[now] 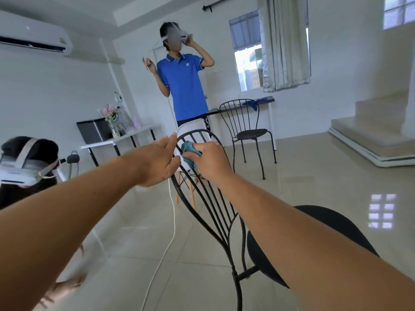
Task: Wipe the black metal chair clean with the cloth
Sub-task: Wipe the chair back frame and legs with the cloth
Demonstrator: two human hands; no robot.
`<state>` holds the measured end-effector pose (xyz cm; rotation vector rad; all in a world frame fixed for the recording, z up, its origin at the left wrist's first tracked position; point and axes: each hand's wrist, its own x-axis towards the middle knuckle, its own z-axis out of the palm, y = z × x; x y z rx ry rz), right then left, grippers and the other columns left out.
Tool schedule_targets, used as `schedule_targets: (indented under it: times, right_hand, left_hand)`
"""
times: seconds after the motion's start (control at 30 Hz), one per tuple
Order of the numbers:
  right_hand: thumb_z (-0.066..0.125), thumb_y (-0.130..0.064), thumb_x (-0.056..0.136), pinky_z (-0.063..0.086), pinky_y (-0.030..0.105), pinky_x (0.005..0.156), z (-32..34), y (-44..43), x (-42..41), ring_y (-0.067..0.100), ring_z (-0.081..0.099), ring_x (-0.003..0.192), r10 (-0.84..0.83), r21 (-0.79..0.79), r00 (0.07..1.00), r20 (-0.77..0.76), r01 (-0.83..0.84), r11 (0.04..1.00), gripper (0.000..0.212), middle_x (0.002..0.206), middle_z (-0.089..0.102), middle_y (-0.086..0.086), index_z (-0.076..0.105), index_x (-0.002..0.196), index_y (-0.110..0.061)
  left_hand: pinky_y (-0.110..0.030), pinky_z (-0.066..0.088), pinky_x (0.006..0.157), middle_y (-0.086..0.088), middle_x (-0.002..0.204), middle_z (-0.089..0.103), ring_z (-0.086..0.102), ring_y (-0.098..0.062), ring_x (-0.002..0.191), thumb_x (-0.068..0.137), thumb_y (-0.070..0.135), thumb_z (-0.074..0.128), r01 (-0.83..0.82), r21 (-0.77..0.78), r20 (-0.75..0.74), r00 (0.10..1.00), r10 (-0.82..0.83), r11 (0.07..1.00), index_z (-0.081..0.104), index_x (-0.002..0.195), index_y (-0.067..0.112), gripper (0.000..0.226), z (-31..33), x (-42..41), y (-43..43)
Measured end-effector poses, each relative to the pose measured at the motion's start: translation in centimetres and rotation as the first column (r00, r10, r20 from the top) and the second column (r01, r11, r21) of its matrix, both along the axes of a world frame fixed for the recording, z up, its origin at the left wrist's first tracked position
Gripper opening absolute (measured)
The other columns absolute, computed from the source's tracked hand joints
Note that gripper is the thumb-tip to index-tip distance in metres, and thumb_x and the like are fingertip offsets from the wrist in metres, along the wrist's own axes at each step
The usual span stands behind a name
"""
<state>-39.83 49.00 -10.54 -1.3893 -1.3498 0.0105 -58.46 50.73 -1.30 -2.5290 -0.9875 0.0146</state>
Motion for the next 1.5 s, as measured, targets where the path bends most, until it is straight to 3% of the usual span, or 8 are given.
schedule_targets:
  times: [0.37, 0.57, 0.8, 0.9, 1.13, 1.2, 1.33, 1.5]
  right_hand:
    - [0.075, -0.035, 0.1, 0.066, 0.031, 0.078, -14.8, -1.6, 1.3, 0.011, 0.077, 0.083, -0.045, -0.299, 0.998, 0.05, 0.058, 0.952, 0.033, 0.098, 0.08, 0.001, 0.08, 0.121, -0.01]
    - [0.075, -0.033, 0.101, 0.056, 0.015, 0.066, -24.1, -4.1, 1.2, 0.005, 0.072, 0.08, -0.161, -0.491, 0.986, -0.045, 0.119, 0.863, 0.031, 0.092, 0.074, -0.005, 0.079, 0.124, -0.013]
    - [0.076, -0.04, 0.098, 0.062, 0.024, 0.079, -19.2, -3.3, 3.6, 0.011, 0.075, 0.088, -0.024, -0.611, 1.0, -0.009, 0.013, 0.792, 0.037, 0.105, 0.075, 0.002, 0.073, 0.126, -0.016]
    - [0.07, -0.042, 0.101, 0.06, 0.018, 0.066, -12.2, -3.2, 3.8, 0.006, 0.074, 0.079, 0.052, -0.47, 0.998, 0.018, -0.038, 0.882, 0.03, 0.108, 0.076, 0.001, 0.072, 0.12, -0.019]
    - [0.076, -0.038, 0.099, 0.064, 0.029, 0.07, -1.8, -1.2, -0.2, 0.01, 0.077, 0.077, 0.051, -0.039, 0.999, 0.002, -0.051, 0.998, 0.025, 0.087, 0.079, -0.005, 0.082, 0.116, -0.02]
    - [0.076, -0.036, 0.099, 0.066, 0.034, 0.071, -2.9, -0.8, -0.3, 0.011, 0.077, 0.077, 0.03, -0.081, 1.0, -0.009, -0.03, 0.996, 0.023, 0.089, 0.079, -0.003, 0.082, 0.115, -0.02]
    - [0.073, -0.031, 0.101, 0.053, 0.005, 0.065, -8.8, -2.3, 0.9, -0.003, 0.066, 0.075, -0.008, -0.248, 0.999, 0.047, 0.02, 0.969, 0.03, 0.1, 0.073, -0.006, 0.076, 0.123, -0.011]
    - [0.073, -0.032, 0.101, 0.062, 0.02, 0.076, -20.6, -4.7, 1.5, 0.001, 0.069, 0.077, -0.086, -0.527, 0.996, 0.029, 0.088, 0.846, 0.032, 0.098, 0.073, -0.005, 0.077, 0.126, -0.012]
  left_hand:
    - [-0.04, 0.014, 0.132, -0.014, 0.18, 0.007, 0.012, -0.028, 0.166, 0.112, 0.053, 0.018, 0.026, 0.049, 0.006, 1.0, -0.026, 0.998, -0.001, 0.171, 0.009, 0.077, -0.1, 0.0, -0.2]
    - [-0.044, 0.017, 0.132, -0.016, 0.179, 0.009, 0.013, -0.03, 0.166, 0.112, 0.054, 0.018, 0.007, 0.029, 0.045, 0.999, -0.009, 1.0, -0.001, 0.171, 0.009, 0.077, -0.5, 0.2, -0.4]
    - [-0.049, 0.029, 0.129, -0.017, 0.177, 0.017, 0.027, -0.033, 0.162, 0.112, 0.055, 0.016, -0.01, 0.018, 0.055, 0.998, 0.009, 1.0, 0.008, 0.17, 0.007, 0.076, -0.6, 0.1, -0.8]
    - [-0.053, 0.034, 0.125, -0.019, 0.176, 0.02, 0.034, -0.036, 0.158, 0.112, 0.055, 0.017, -0.008, 0.025, 0.063, 0.998, 0.007, 1.0, 0.011, 0.168, 0.006, 0.075, -0.5, 0.0, -0.7]
    - [-0.052, 0.037, 0.123, -0.021, 0.173, 0.028, 0.04, -0.038, 0.154, 0.111, 0.054, 0.019, -0.013, 0.018, 0.08, 0.997, 0.012, 1.0, 0.012, 0.168, 0.007, 0.074, -0.5, 0.1, -0.6]
    - [-0.053, 0.035, 0.125, -0.021, 0.174, 0.024, 0.037, -0.038, 0.156, 0.112, 0.053, 0.02, -0.019, 0.012, 0.083, 0.996, 0.018, 1.0, 0.011, 0.169, 0.007, 0.074, -0.5, 0.1, -0.7]
    - [-0.048, 0.025, 0.131, -0.019, 0.177, 0.016, 0.025, -0.034, 0.162, 0.112, 0.051, 0.019, -0.027, 0.01, 0.065, 0.998, 0.026, 1.0, 0.005, 0.17, 0.006, 0.075, -0.3, -0.1, -0.7]
    - [-0.048, 0.025, 0.131, -0.017, 0.179, 0.011, 0.017, -0.03, 0.165, 0.113, 0.051, 0.019, -0.027, 0.023, -0.028, 0.999, 0.027, 0.999, 0.005, 0.17, 0.004, 0.076, 0.5, 0.5, -0.2]
